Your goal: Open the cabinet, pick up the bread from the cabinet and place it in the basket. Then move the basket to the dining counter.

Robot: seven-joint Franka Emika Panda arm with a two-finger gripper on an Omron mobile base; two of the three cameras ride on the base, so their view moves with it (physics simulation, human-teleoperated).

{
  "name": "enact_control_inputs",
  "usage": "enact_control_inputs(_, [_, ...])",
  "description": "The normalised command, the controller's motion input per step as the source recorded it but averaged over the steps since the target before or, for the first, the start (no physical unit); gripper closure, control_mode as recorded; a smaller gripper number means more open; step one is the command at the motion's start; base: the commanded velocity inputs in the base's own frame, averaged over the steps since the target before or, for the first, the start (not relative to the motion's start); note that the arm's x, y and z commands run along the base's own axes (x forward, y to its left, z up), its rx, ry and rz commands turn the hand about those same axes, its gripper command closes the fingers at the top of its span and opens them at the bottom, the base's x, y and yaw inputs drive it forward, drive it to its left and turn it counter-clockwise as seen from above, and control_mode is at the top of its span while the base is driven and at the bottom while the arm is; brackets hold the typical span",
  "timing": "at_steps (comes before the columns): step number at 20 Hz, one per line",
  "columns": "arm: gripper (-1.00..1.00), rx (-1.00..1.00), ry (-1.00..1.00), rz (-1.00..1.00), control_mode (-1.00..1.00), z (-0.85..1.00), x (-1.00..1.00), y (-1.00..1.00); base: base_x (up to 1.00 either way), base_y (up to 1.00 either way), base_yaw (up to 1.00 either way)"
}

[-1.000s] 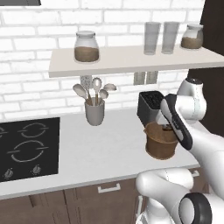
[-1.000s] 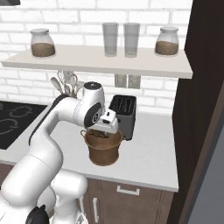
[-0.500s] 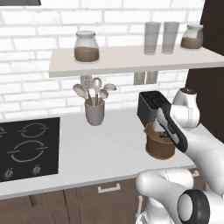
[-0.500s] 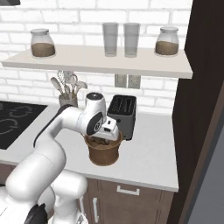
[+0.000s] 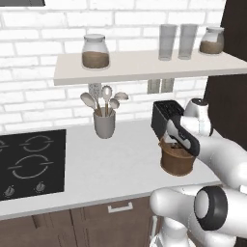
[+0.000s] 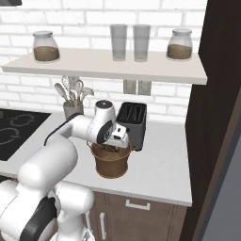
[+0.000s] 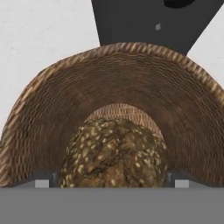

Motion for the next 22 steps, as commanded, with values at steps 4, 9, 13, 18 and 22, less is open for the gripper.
enact_control_inputs(4, [1.0,0.01,0.01,0.0,-1.0,-0.22,0.2,0.0,0.0,0.0,0.0])
enact_control_inputs(9, [1.0,0.0,0.0,0.0,-1.0,-0.31,0.17,-0.01,0.0,0.0,0.0])
enact_control_inputs(13, [1.0,0.0,0.0,0.0,-1.0,-0.38,0.19,-0.02,0.0,0.0,0.0])
enact_control_inputs(18, [1.0,0.01,0.0,0.0,-1.0,-0.27,0.16,-0.07,0.0,0.0,0.0])
enact_control_inputs(22, [1.0,0.01,0.0,0.01,-1.0,-0.19,0.07,-0.11,0.0,0.0,0.0])
